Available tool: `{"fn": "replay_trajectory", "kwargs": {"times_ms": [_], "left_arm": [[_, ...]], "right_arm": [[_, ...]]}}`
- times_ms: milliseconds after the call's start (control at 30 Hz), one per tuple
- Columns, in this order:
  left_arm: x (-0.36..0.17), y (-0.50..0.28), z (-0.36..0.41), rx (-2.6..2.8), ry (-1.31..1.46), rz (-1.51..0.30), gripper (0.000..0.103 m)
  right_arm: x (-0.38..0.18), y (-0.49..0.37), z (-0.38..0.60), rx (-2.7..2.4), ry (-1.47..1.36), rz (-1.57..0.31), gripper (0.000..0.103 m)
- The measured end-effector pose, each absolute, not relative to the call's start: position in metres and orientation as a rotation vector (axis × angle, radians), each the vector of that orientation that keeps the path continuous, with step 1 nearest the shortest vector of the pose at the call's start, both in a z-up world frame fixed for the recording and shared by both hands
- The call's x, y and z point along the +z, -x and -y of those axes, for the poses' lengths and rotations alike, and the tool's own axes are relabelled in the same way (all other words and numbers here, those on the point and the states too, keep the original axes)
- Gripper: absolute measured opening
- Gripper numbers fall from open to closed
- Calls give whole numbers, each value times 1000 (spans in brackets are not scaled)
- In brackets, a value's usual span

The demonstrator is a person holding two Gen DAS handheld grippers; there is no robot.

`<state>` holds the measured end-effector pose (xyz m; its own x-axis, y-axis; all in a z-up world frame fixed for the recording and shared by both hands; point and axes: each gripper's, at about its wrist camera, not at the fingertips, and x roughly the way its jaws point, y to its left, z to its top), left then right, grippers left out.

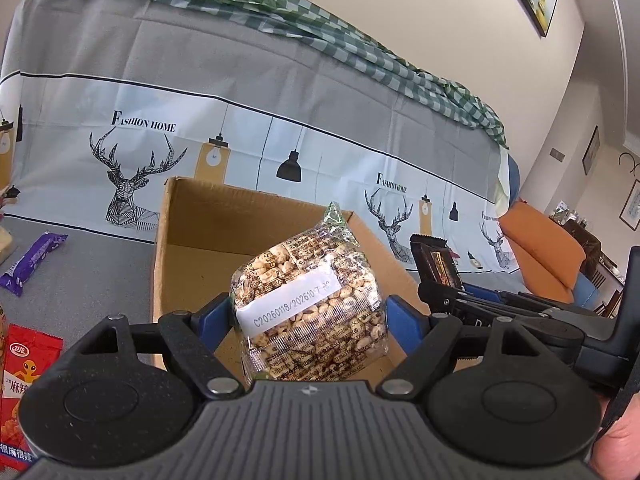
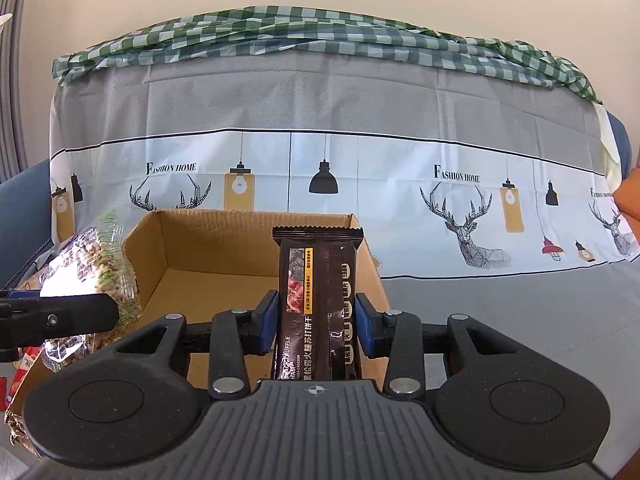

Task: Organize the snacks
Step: 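Open the left tool dropping the peanut bag while the right tool releases the chocolate bar into the box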

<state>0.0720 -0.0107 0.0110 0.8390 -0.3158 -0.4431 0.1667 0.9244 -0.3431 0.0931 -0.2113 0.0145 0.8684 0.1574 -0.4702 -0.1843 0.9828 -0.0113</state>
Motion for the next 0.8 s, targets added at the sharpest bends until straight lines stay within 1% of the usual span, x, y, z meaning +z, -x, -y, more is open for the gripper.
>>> {"fn": "replay_trajectory", "kwargs": {"times_ms": [800], "left_arm": [[11, -70, 17, -286, 271, -509, 85]], "right_arm": [[12, -93, 213, 183, 73, -485, 41]]}}
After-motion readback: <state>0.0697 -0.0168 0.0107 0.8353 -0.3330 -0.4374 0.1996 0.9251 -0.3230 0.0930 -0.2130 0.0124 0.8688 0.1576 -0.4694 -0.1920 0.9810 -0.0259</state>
